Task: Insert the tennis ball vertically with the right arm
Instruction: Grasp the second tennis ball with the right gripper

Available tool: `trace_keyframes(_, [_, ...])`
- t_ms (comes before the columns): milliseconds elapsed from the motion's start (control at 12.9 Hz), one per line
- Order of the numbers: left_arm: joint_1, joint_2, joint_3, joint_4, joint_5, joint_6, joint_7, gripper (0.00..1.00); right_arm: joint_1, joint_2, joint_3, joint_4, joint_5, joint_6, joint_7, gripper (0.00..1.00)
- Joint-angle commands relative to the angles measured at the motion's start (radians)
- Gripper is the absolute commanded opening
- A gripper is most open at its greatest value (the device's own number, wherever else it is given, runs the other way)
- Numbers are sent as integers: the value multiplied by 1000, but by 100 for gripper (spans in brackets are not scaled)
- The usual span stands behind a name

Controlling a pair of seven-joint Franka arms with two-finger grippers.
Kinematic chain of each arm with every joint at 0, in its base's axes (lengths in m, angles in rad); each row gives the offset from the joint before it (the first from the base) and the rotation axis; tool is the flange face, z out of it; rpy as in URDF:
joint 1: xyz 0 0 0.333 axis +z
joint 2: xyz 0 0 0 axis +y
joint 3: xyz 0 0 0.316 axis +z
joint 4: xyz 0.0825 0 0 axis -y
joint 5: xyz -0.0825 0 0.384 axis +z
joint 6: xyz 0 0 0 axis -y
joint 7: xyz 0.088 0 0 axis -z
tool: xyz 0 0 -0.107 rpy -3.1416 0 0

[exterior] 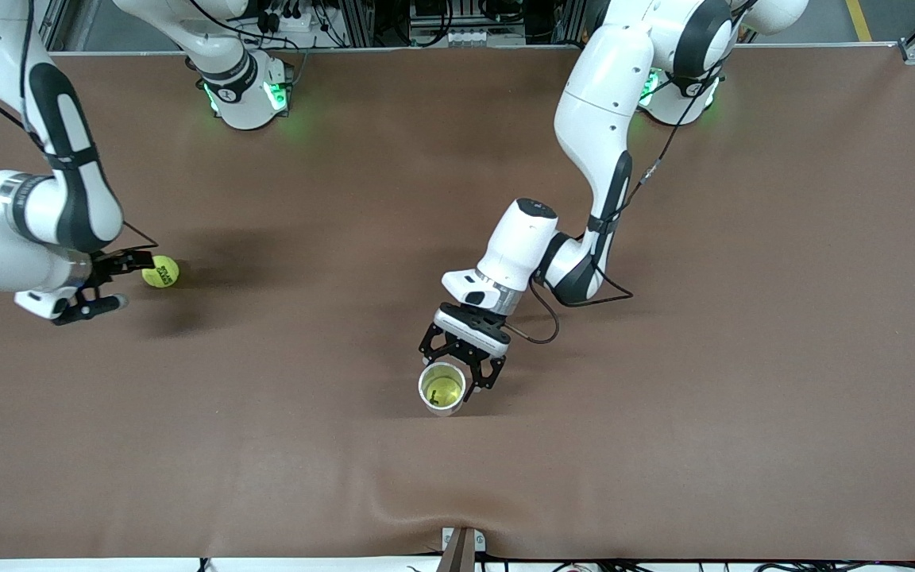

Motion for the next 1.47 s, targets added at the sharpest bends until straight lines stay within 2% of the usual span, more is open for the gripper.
trace_keyframes(0, [-13, 19, 19, 22, -10, 2, 9, 89, -7, 4, 7, -73, 18, 59, -5, 100])
trace_keyframes(310, [-19, 14, 19, 21, -15, 2, 9, 91, -7, 50, 7, -73, 28, 103, -3, 100])
trace_keyframes(465, [-19, 13, 19, 18, -15, 2, 8, 91, -2, 60, 7, -68, 64, 111, -3, 100])
trace_keyframes(543, [-19, 11, 19, 16, -15, 1, 9, 91, 1, 64, 9, -67, 80, 118, -2, 90])
trace_keyframes(620, [-19, 10, 19, 15, -15, 2, 8, 91, 4, 64, 9, -65, 87, 119, 1, 69])
trace_keyframes(698, [-28, 8, 19, 13, -17, 2, 8, 92, 7, 61, 9, -62, 87, 112, 4, 40])
trace_keyframes(776, [-31, 7, 19, 12, -17, 2, 8, 92, 10, 53, 10, -56, 87, 106, 4, 16])
trace_keyframes(853, [-31, 6, 19, 12, -17, 2, 8, 92, 13, 44, 14, -33, 87, 83, 3, 0])
trace_keyframes(931, [-31, 6, 19, 12, -17, 2, 8, 95, 24, 38, 17, 20, 91, 13, 6, 0])
trace_keyframes(1163, [-36, 6, 19, 10, -17, 2, 8, 96, 71, 39, 27, 186, 216, -131, 55, 0])
trace_keyframes(1319, [-36, 6, 19, 10, -17, 2, 8, 96, 107, 38, 79, 264, 258, -174, 258, 0])
trace_keyframes(1396, [-36, 6, 19, 10, -17, 2, 6, 96, 107, 38, 136, 303, 270, -182, 370, 0])
